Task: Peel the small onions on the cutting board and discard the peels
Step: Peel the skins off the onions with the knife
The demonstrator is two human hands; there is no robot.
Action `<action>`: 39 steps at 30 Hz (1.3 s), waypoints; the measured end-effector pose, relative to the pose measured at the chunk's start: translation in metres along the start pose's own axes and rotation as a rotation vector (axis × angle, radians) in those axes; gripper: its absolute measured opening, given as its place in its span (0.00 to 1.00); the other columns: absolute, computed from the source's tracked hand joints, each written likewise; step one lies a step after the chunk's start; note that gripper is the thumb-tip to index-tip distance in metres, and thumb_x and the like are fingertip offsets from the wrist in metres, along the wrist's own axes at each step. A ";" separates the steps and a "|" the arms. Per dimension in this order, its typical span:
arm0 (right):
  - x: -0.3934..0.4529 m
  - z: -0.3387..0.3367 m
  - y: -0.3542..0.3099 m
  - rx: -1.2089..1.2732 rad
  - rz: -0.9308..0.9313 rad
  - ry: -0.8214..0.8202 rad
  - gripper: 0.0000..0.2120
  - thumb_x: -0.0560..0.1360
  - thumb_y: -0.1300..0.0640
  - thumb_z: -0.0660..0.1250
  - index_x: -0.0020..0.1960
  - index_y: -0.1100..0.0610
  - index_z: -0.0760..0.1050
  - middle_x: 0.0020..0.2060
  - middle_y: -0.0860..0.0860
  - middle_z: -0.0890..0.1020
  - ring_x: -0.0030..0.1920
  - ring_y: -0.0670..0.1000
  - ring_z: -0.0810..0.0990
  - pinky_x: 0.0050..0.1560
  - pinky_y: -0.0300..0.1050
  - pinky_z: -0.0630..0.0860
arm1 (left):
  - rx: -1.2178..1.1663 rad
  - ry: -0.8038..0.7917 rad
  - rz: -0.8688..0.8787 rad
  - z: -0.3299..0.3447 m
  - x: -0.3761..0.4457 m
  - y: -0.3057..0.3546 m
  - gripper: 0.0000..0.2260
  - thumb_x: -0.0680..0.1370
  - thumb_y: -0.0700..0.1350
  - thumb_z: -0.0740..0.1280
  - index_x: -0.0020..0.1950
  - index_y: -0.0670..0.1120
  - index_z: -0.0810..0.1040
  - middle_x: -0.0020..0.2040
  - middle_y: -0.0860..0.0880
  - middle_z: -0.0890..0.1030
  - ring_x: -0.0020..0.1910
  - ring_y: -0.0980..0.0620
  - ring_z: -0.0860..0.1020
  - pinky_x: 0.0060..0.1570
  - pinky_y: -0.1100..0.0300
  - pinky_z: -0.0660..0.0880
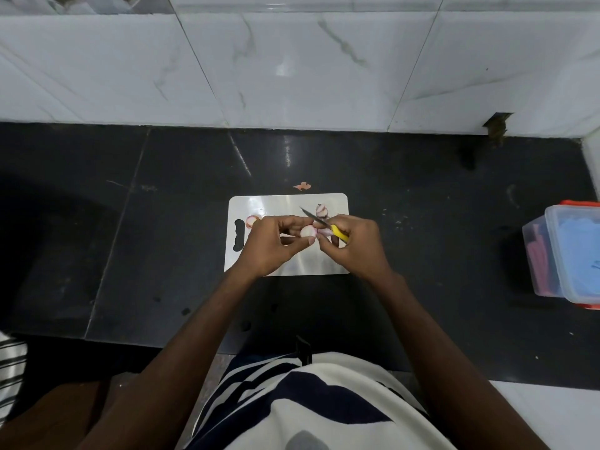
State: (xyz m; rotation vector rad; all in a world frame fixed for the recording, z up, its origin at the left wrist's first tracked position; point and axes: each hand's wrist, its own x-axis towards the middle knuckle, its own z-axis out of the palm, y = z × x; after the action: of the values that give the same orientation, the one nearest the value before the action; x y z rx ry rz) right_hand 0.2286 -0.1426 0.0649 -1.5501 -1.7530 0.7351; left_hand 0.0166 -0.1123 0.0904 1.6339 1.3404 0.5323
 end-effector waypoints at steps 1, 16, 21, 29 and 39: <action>-0.001 0.001 -0.001 -0.024 -0.013 0.014 0.07 0.76 0.54 0.78 0.49 0.57 0.87 0.39 0.49 0.85 0.37 0.43 0.78 0.41 0.30 0.71 | 0.014 -0.007 0.001 0.000 0.000 0.000 0.11 0.79 0.47 0.80 0.60 0.47 0.89 0.51 0.57 0.89 0.51 0.60 0.87 0.56 0.64 0.84; 0.002 0.009 0.001 0.044 0.077 0.167 0.13 0.75 0.47 0.77 0.41 0.56 0.82 0.34 0.47 0.82 0.34 0.47 0.78 0.36 0.37 0.72 | -0.571 -0.084 -0.186 0.029 -0.003 -0.016 0.17 0.83 0.41 0.74 0.72 0.46 0.82 0.64 0.47 0.88 0.67 0.48 0.85 0.69 0.53 0.81; -0.004 0.017 -0.001 -0.062 0.092 0.214 0.09 0.75 0.55 0.79 0.42 0.57 0.81 0.34 0.47 0.80 0.34 0.45 0.74 0.36 0.31 0.68 | -0.985 0.003 -0.506 0.049 -0.002 -0.013 0.15 0.83 0.41 0.73 0.69 0.38 0.84 0.63 0.43 0.88 0.59 0.49 0.87 0.54 0.64 0.85; 0.000 0.010 0.011 -0.173 0.020 0.139 0.07 0.74 0.58 0.79 0.48 0.59 0.84 0.40 0.51 0.84 0.37 0.46 0.78 0.39 0.33 0.75 | -0.382 -0.072 -0.429 0.031 0.003 -0.020 0.16 0.77 0.48 0.81 0.63 0.51 0.85 0.54 0.49 0.91 0.56 0.52 0.88 0.55 0.61 0.81; 0.021 0.014 0.017 -0.272 0.219 0.189 0.06 0.76 0.46 0.75 0.50 0.47 0.84 0.46 0.44 0.84 0.44 0.47 0.82 0.40 0.46 0.80 | 0.167 0.018 -0.164 0.019 0.003 -0.036 0.13 0.74 0.47 0.82 0.56 0.49 0.84 0.45 0.54 0.87 0.41 0.59 0.85 0.46 0.68 0.78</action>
State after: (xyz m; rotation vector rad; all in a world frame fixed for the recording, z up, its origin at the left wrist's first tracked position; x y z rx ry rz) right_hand 0.2265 -0.1191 0.0453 -1.9503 -1.6095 0.4452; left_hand 0.0138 -0.1173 0.0495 1.6368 1.5517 0.3460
